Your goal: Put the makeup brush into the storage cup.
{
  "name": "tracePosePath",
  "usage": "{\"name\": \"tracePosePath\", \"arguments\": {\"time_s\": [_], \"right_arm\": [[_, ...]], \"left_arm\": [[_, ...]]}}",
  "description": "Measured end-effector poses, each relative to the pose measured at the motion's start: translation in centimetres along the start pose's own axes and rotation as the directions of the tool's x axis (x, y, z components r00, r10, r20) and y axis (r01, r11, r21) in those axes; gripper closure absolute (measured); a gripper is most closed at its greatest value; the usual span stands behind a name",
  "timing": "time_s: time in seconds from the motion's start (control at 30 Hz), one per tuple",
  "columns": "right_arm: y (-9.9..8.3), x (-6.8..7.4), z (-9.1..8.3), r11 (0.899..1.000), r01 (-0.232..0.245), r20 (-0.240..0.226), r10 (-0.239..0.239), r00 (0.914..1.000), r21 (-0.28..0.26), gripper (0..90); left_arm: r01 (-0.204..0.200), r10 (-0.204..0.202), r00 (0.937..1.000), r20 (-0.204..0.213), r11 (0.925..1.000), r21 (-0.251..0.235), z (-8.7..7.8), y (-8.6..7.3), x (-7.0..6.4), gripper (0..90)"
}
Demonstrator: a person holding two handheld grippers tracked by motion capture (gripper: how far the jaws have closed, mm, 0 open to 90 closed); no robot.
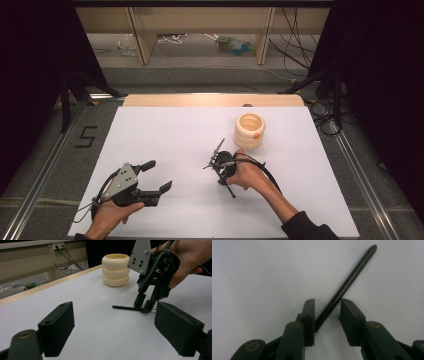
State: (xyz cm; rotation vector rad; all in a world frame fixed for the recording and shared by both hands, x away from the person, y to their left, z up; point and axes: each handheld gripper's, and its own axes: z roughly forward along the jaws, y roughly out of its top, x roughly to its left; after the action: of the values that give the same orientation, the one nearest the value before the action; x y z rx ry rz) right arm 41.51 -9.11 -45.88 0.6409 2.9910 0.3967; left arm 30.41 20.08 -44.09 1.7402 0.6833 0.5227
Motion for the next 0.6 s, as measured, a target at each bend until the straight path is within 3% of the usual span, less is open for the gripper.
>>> {"name": "tracePosePath", "arguments": {"time_s": [0.6], "right_arm": [[0.10, 0.05, -0.03, 1.000, 0.016, -0.009, -0.016, 0.9998, 0.013, 76.6]], "left_arm": [[0.004, -0.004, 1.0000, 0.001, 1.0000, 0.001, 0.02, -0.03, -0.10, 16.4]]}}
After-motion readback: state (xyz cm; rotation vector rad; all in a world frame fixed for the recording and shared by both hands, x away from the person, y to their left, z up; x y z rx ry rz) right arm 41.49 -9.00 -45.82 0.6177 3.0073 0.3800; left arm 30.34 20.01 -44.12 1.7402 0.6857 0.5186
